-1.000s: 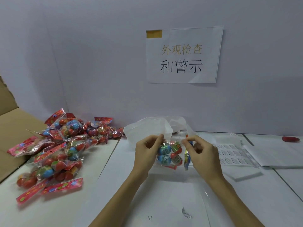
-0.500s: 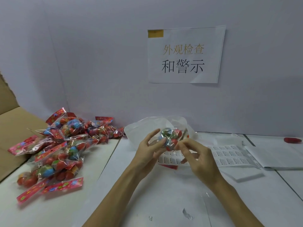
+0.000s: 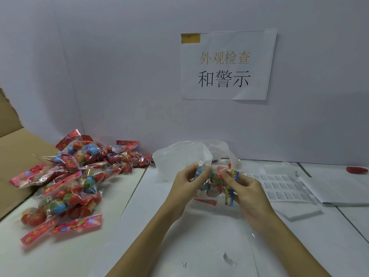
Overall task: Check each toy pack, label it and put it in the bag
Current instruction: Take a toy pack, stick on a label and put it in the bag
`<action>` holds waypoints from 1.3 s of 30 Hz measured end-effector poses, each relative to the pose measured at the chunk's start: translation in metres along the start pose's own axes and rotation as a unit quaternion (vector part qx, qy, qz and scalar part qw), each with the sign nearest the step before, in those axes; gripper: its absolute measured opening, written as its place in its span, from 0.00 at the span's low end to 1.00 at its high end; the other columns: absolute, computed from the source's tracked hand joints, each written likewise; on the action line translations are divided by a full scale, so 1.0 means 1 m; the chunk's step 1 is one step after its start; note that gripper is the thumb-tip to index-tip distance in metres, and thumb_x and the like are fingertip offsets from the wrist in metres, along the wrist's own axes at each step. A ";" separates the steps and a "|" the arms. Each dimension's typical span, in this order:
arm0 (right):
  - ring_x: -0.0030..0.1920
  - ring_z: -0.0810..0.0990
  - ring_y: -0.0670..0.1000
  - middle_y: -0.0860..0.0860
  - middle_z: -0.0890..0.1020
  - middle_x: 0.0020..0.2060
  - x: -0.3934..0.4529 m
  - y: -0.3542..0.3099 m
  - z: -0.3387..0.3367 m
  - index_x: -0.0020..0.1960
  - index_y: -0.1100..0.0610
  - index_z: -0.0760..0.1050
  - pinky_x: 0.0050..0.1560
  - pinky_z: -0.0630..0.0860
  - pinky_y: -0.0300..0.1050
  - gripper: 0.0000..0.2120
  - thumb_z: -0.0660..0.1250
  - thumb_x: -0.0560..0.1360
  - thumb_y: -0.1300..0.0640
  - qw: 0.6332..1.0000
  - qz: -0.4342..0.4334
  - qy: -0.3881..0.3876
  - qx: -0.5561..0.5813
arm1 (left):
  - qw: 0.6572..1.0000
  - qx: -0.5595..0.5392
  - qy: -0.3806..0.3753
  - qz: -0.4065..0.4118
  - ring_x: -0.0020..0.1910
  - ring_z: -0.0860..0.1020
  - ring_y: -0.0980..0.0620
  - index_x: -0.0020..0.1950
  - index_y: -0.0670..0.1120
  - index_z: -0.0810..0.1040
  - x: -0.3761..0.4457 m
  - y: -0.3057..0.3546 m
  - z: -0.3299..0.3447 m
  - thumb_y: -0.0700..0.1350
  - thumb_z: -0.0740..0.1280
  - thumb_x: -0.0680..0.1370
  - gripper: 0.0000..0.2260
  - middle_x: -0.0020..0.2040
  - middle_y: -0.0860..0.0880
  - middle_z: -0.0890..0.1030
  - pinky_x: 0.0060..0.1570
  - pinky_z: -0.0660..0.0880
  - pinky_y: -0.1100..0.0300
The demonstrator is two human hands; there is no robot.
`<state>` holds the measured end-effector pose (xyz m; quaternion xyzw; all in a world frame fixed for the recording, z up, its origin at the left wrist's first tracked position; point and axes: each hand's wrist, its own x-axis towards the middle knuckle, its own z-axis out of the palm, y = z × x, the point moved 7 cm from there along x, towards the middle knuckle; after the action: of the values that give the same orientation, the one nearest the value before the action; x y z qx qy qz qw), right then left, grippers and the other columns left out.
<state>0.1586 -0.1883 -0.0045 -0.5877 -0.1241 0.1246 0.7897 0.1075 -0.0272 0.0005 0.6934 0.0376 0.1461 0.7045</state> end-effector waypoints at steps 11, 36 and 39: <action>0.42 0.84 0.52 0.58 0.87 0.53 0.002 0.010 0.000 0.57 0.60 0.86 0.36 0.79 0.43 0.13 0.72 0.79 0.53 0.995 0.078 -0.037 0.055 | 0.995 -0.069 0.076 0.006 0.52 0.86 0.46 0.51 0.49 0.88 0.002 0.000 -0.008 0.51 0.69 0.82 0.10 0.51 0.45 0.87 0.49 0.83 0.54; 0.51 0.88 0.48 0.51 0.89 0.49 0.004 -0.006 -0.016 0.54 0.53 0.88 0.50 0.84 0.41 0.12 0.76 0.73 0.50 0.999 -0.010 0.043 -0.031 | 0.992 -0.121 0.017 -0.020 0.53 0.86 0.42 0.55 0.45 0.84 0.001 0.003 -0.003 0.49 0.75 0.75 0.12 0.53 0.42 0.87 0.46 0.84 0.54; 0.37 0.82 0.38 0.43 0.87 0.40 0.004 -0.014 -0.018 0.46 0.46 0.89 0.40 0.76 0.30 0.08 0.77 0.69 0.46 0.996 -0.034 0.060 -0.053 | 0.990 -0.141 0.006 -0.020 0.52 0.86 0.43 0.46 0.46 0.85 0.002 0.005 -0.003 0.48 0.74 0.76 0.05 0.54 0.40 0.87 0.45 0.82 0.56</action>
<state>0.1697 -0.2073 0.0039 -0.6307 -0.1028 0.0550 0.7672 0.1079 -0.0240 0.0053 0.5852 0.0347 0.1405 0.7979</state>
